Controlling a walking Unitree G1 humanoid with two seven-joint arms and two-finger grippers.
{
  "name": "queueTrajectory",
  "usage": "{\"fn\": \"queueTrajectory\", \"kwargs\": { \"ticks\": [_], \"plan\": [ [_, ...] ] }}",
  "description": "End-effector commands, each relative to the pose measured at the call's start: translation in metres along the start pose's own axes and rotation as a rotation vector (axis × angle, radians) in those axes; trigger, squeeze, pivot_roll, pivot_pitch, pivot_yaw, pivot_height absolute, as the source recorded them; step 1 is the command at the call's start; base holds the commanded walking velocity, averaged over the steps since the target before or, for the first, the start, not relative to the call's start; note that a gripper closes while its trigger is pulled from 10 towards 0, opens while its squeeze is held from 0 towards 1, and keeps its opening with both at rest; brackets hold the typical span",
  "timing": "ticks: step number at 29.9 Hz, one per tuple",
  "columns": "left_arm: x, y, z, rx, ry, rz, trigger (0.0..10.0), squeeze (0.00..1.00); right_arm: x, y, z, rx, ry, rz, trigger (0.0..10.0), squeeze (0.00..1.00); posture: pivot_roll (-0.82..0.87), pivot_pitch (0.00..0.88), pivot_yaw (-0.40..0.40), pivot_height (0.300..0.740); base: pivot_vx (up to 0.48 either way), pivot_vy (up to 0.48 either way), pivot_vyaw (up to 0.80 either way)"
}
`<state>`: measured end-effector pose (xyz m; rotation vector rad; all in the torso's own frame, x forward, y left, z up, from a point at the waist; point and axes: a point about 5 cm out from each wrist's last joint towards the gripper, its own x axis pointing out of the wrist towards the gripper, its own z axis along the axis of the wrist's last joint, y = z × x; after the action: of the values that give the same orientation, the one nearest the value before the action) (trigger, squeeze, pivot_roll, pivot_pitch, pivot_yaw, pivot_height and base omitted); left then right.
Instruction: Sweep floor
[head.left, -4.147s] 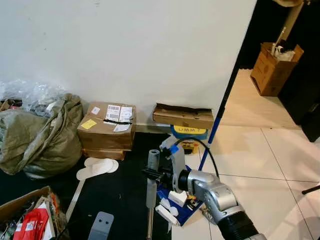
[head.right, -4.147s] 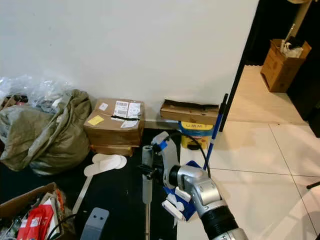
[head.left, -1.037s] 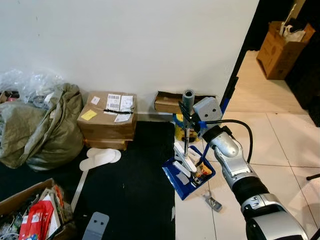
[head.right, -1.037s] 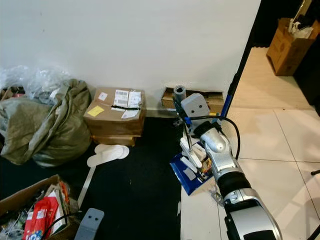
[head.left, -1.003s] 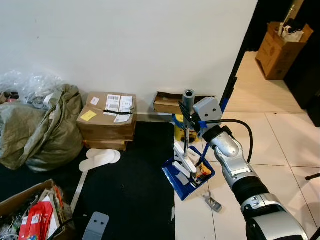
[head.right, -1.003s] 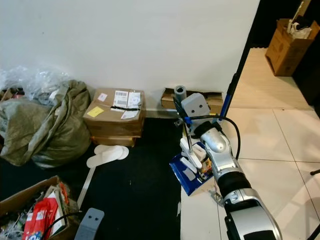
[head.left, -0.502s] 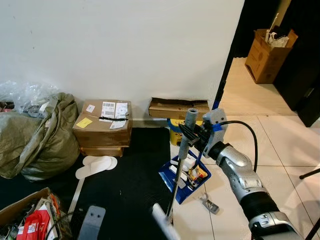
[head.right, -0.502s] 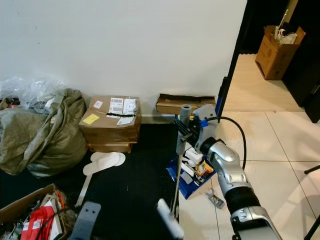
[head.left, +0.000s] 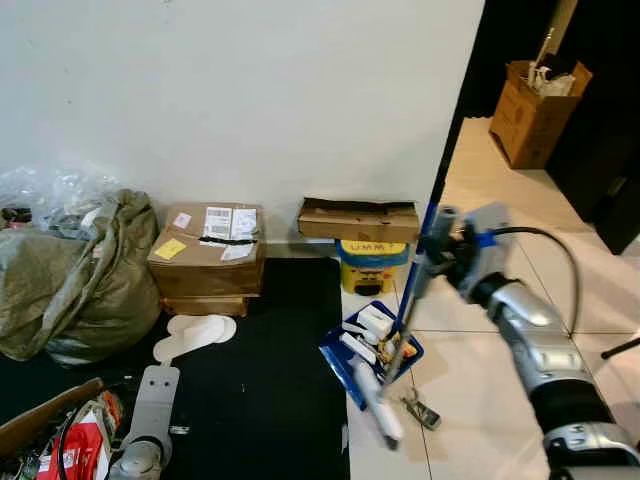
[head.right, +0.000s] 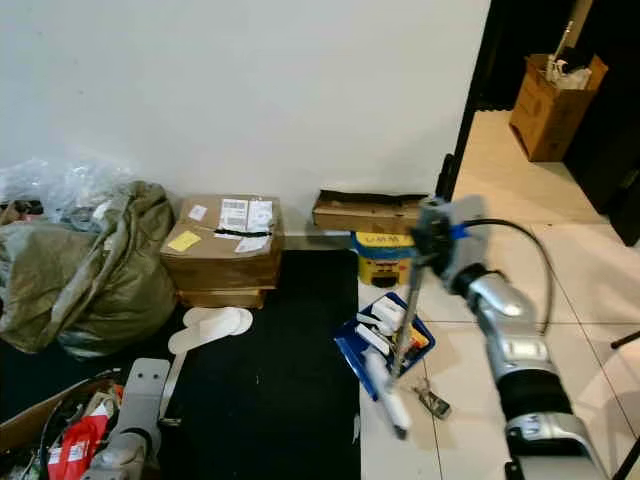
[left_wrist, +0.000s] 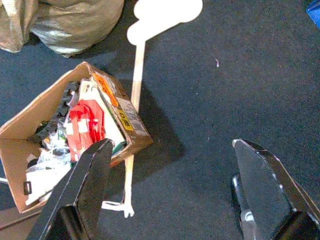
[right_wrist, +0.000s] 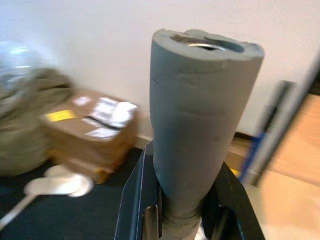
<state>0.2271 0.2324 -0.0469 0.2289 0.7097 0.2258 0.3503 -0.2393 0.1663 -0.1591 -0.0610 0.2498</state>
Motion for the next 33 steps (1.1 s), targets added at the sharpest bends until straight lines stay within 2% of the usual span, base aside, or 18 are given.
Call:
{"fn": "queueTrajectory", "kwargs": {
  "ticks": [1, 2, 3, 4, 5, 6, 9, 13, 17, 19, 20, 22, 24, 33],
  "plan": [
    [-0.004, -0.003, -0.014, 0.004, 0.050, -0.007, 10.0, 0.00, 0.002, -0.013, 0.010, -0.007, -0.021, -0.069, 10.0, 0.00, -0.18, 0.086, 0.054, 0.740, 0.000, 0.000, 0.00],
    [-0.006, -0.004, -0.018, 0.008, 0.061, -0.008, 10.0, 0.00, -0.001, -0.022, 0.012, -0.007, -0.018, -0.115, 10.0, 0.00, -0.17, 0.091, 0.051, 0.740, 0.000, 0.000, 0.00],
    [-0.006, -0.004, -0.018, 0.008, 0.061, -0.008, 10.0, 0.00, -0.001, -0.022, 0.012, -0.007, -0.018, -0.115, 10.0, 0.00, -0.17, 0.091, 0.051, 0.740, 0.000, 0.000, 0.00],
    [-0.007, -0.005, -0.023, 0.007, 0.071, -0.008, 10.0, 0.00, -0.003, -0.031, 0.013, -0.005, -0.011, -0.166, 10.0, 0.00, -0.17, 0.094, 0.047, 0.740, 0.000, 0.000, 0.00],
    [-0.007, -0.005, -0.023, 0.007, 0.071, -0.008, 10.0, 0.00, -0.003, -0.031, 0.013, -0.005, -0.011, -0.166, 10.0, 0.00, -0.17, 0.094, 0.047, 0.740, 0.000, 0.000, 0.00],
    [-0.009, -0.005, -0.028, 0.005, 0.080, -0.005, 10.0, 0.00, -0.005, -0.039, 0.014, -0.009, -0.009, -0.212, 10.0, 0.00, -0.16, 0.100, 0.041, 0.740, 0.000, 0.000, 0.00],
    [-0.012, -0.003, -0.035, -0.001, 0.094, 0.005, 10.0, 0.00, -0.006, -0.048, 0.017, 0.000, -0.014, -0.280, 10.0, 0.00, -0.15, 0.113, 0.034, 0.740, 0.000, 0.000, -0.25],
    [-0.014, -0.001, -0.040, -0.004, 0.103, 0.012, 10.0, 0.00, -0.004, -0.051, 0.019, 0.000, -0.031, -0.321, 10.0, 0.00, -0.14, 0.131, 0.026, 0.740, 0.000, 0.000, -0.55],
    [-0.015, 0.000, -0.043, 0.000, 0.105, 0.013, 10.0, 0.00, -0.003, -0.050, 0.021, -0.004, -0.043, -0.323, 10.0, 0.00, -0.14, 0.142, 0.022, 0.740, 0.000, 0.000, 0.00],
    [-0.016, 0.002, -0.046, 0.008, 0.108, 0.014, 10.0, 0.00, 0.000, -0.047, 0.020, -0.003, -0.052, -0.312, 10.0, 0.00, -0.14, 0.153, 0.022, 0.740, 0.000, 0.000, 0.00],
    [-0.018, 0.004, -0.050, 0.017, 0.113, 0.017, 10.0, 0.00, 0.004, -0.040, 0.017, -0.007, -0.049, -0.287, 10.0, 0.00, -0.13, 0.166, 0.019, 0.740, 0.000, 0.000, -0.43],
    [-0.018, 0.004, -0.050, 0.017, 0.113, 0.017, 10.0, 0.00, 0.004, -0.040, 0.017, -0.007, -0.049, -0.287, 10.0, 0.00, -0.13, 0.166, 0.019, 0.740, 0.000, 0.000, -0.43],
    [-0.021, 0.011, -0.057, 0.027, 0.123, 0.029, 10.0, 0.00, 0.010, -0.027, 0.011, 0.000, -0.039, -0.239, 10.0, 0.00, -0.12, 0.183, 0.016, 0.740, 0.000, 0.000, -0.76],
    [-0.024, 0.017, -0.064, 0.048, 0.130, 0.033, 10.0, 0.00, 0.022, -0.014, 0.014, 0.016, -0.061, -0.191, 10.0, 0.00, -0.10, 0.189, 0.010, 0.740, 0.000, 0.000, -0.75]
  ]
}}
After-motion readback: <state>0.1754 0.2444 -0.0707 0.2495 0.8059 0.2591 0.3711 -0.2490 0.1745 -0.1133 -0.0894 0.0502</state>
